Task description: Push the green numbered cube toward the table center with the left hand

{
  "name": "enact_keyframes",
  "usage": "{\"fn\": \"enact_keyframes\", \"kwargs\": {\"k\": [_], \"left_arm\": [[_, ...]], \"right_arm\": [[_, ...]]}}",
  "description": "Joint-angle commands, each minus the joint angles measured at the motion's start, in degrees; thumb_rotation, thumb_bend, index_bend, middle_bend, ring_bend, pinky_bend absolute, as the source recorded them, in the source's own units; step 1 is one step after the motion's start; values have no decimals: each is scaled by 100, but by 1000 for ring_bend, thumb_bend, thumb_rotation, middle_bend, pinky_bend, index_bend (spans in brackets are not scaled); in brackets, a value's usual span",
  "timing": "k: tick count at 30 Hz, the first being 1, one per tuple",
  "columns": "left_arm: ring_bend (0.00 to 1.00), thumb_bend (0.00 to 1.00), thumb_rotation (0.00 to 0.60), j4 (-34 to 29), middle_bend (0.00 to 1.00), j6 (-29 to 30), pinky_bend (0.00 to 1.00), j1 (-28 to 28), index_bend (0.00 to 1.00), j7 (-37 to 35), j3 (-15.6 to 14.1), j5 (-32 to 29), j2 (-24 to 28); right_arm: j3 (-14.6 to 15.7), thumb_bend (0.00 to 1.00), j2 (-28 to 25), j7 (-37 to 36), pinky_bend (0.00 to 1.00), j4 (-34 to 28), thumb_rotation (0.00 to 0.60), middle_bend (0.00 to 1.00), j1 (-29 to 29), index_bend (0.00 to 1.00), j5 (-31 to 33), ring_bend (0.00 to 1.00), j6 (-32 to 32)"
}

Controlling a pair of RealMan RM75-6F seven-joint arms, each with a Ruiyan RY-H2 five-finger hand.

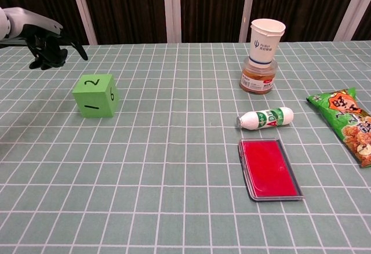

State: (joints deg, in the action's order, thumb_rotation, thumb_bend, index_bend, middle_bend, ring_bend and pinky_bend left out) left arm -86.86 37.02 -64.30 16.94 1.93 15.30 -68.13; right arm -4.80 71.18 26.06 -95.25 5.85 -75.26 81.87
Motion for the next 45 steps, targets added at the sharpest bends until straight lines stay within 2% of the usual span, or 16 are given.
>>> {"fn": "enact_keyframes", "kwargs": {"k": [1, 21, 40, 45], "left_arm": [[690, 1000, 600, 26, 852, -39, 716, -16, 218, 7, -17, 6, -59], [690, 1000, 600, 405, 852, -217, 716, -107, 219, 62, -189, 35, -508], [691, 1000, 600, 283, 852, -297, 715, -161, 219, 108, -473, -98, -312], [691, 1000, 600, 228, 852, -266, 715, -157, 220, 64, -463, -73, -290]], "right_arm": [[4, 45, 5, 14, 0, -1, 600, 0, 5, 65, 11, 33, -11], [-11, 45, -5, 29, 0, -11, 600, 0, 9, 65, 97, 34, -2], [12, 45, -27, 73, 0, -90, 600, 0, 1, 66, 129, 33, 7], [19, 45, -52, 10, 0, -110, 600, 0, 7, 66, 127, 33, -24]]}}
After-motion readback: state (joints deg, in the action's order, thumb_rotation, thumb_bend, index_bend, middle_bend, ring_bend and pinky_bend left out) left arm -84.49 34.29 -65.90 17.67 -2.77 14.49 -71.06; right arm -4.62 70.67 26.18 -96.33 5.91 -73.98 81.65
